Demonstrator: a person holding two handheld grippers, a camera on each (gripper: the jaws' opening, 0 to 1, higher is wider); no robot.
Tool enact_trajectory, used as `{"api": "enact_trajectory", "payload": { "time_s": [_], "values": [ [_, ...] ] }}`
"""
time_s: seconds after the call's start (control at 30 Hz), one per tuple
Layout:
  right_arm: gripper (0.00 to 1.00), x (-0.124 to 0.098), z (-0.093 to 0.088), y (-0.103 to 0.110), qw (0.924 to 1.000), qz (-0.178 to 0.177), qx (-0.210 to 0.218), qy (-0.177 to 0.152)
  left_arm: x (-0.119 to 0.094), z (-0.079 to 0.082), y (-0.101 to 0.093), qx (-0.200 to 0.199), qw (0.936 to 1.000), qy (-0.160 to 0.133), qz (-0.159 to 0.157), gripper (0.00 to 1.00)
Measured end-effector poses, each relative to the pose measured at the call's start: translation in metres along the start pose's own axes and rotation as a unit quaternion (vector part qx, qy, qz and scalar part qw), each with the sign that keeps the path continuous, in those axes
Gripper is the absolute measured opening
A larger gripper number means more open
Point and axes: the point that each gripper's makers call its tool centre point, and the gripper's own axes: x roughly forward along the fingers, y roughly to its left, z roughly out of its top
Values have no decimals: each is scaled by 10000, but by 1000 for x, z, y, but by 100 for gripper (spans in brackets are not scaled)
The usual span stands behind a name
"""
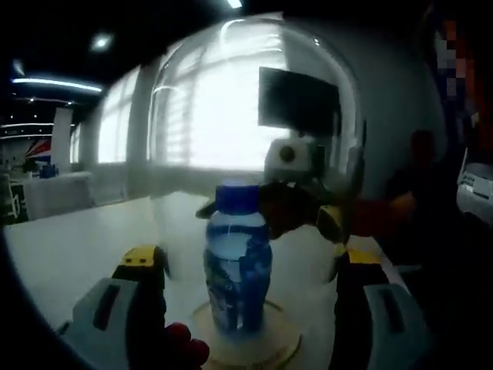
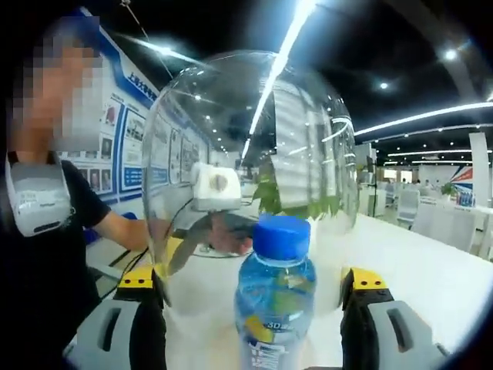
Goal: Open the cover put in the Mizone put the cover back on
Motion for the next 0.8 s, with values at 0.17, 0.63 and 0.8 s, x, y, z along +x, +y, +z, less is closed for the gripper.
{"api": "enact_trajectory", "payload": {
  "time_s": [0.17, 0.63, 0.8],
  "values": [
    [88, 2, -16, -2, 10000, 1, 42, 64, 2, -17, 2, -33, 9999, 126, 10, 77],
    [88, 9, -45, -8, 9996, -17, 102, 256, 6, -48, 10, -82, 9993, 376, 29, 77],
    [88, 10, -53, -8, 9994, -3, 171, 297, 6, -52, 11, -98, 9989, 447, 36, 77]
  ]
}}
